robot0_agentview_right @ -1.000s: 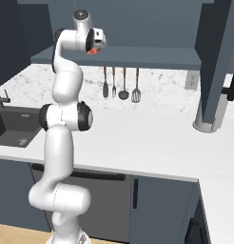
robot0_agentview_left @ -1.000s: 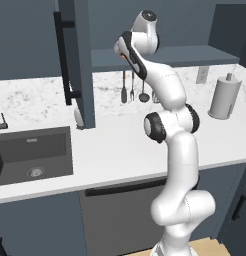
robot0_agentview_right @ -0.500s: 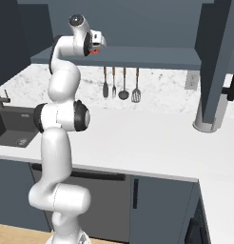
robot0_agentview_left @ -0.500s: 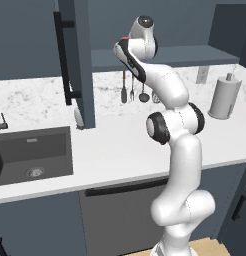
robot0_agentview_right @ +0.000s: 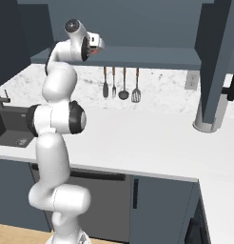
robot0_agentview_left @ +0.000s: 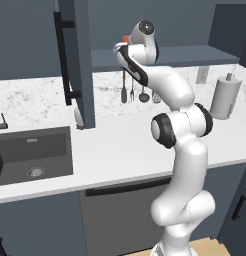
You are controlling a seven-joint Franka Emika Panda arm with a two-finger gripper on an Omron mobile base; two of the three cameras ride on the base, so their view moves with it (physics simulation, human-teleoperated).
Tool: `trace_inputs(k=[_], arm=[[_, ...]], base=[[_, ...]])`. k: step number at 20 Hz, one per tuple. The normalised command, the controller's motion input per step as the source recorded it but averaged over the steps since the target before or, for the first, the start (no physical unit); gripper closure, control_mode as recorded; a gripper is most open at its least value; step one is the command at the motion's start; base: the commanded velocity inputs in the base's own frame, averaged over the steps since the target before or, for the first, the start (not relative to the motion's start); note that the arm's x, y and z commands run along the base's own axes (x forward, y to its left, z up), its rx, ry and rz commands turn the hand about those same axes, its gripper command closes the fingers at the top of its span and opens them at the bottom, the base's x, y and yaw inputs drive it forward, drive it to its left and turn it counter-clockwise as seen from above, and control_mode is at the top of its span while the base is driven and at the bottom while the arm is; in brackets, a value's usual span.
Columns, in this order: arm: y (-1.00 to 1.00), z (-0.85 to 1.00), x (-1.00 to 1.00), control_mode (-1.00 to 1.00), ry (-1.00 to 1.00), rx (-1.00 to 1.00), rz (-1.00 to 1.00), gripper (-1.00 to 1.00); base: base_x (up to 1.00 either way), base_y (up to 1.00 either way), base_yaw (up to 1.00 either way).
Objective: Gather all objects into one cabinet and sort the glasses and bowls to opposite sides.
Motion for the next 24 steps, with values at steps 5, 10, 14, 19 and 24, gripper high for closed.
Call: trace_inputs(k=[5,10,14,19,24], arm=[[-0.03,0.33,-1.00,-1.00,-0.06,0.08,0.00,1.00],[-0.14,0.20,-1.00,-1.00,-0.02,0.06,0.00,1.00],[-0.19,-0.09,-1.00,-1.00,-0.07,0.01,0.00,1.00],[-0.39,0.00,-1.00,-1.00,0.00,0.00,0.00,1.00],[-0.23,0.00,-1.00,-1.00,0.02,0.00,0.00,1.00]], base=[[0.00,0.00,0.00],[0.00,0.00,0.00],[0.00,0.00,0.00],[0.00,0.00,0.00],[0.00,0.00,0.00]])
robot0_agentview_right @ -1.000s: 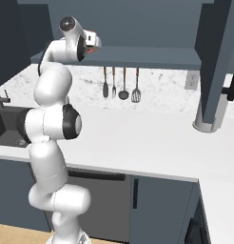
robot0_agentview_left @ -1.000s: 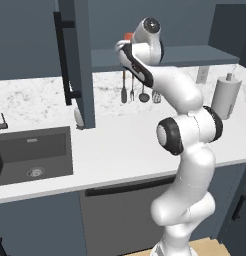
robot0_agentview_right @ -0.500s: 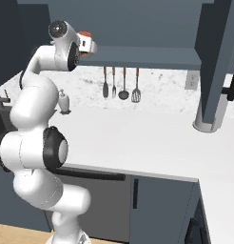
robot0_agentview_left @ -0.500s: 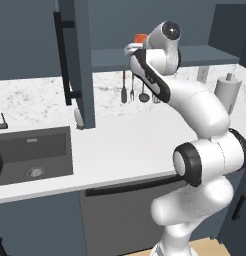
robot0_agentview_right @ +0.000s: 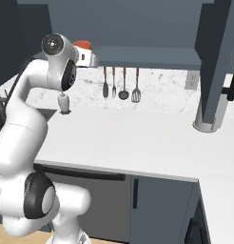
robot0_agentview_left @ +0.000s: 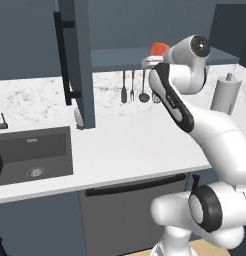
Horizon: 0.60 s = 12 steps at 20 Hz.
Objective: Gather all objects into one cabinet and sort the glasses and bowls to opposite sides.
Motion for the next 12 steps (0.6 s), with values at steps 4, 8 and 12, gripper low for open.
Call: trace_inputs(k=[4,8,12], arm=[[-0.03,0.00,-1.00,-1.00,0.07,0.00,0.01,1.00],[0.00,0.00,-1.00,-1.00,0.18,-0.01,0.04,1.00],[0.00,0.00,-1.00,-1.00,0.25,0.00,0.06,1.00]], base=[[0.00,0.00,0.00],[0.00,0.00,0.00],[0.00,0.00,0.00]])
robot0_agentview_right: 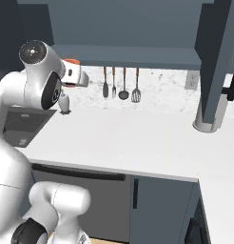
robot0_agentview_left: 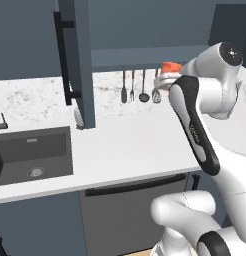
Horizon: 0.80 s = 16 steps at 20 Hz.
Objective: Gather all objects into one cabinet and sort the glasses and bowls to opposite sides.
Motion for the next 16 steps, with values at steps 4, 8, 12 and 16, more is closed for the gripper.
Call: trace_inputs(k=[4,8,12,16], arm=[[0.04,-0.02,-1.00,-1.00,0.21,-0.02,0.03,1.00],[0.00,0.00,-0.10,1.00,0.03,-0.01,0.01,1.00],[0.00,0.00,0.00,1.00,0.00,0.00,0.00,1.00],[0.00,0.00,0.00,1.00,0.00,0.00,0.00,1.00]], base=[[0.00,0.00,0.00],[0.00,0.00,0.00],[-0.75,0.00,0.06],[-1.00,0.17,0.11]])
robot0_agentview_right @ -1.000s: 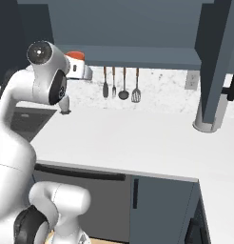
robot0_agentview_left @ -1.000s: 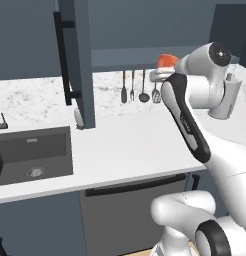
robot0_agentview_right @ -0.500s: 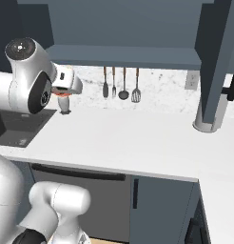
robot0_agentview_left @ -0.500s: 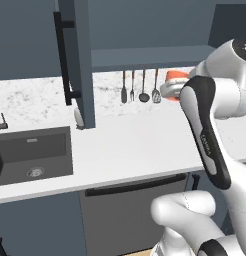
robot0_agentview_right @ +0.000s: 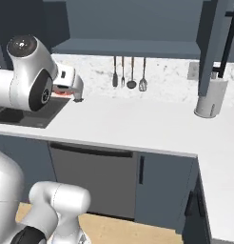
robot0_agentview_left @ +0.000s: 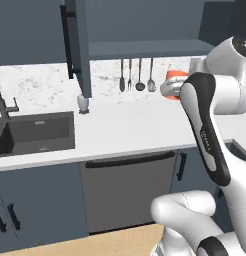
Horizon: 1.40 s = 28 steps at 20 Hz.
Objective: Gather all objects into one cabinet and sort the glasses and bowls to opposite sides.
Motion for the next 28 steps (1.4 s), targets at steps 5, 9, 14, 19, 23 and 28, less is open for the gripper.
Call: trace_inputs(k=[5,9,14,19,23,28], arm=[[0.00,0.00,0.00,1.00,0.00,0.00,0.00,1.00],[0.00,0.00,0.00,1.00,0.00,0.00,0.00,1.00],[0.00,0.00,0.00,1.00,0.00,0.00,0.00,1.00],[0.00,0.00,0.00,1.00,0.00,0.00,0.00,1.00],[0.00,0.00,0.00,1.00,0.00,0.00,0.00,1.00],[0.00,0.00,0.00,1.00,0.00,0.00,0.00,1.00]], base=[[-1.00,0.78,0.23],[-0.48,1.00,0.17],[0.07,1.00,0.03],[0.50,1.00,0.00],[0.18,1.00,0.05],[-0.13,1.00,0.10]])
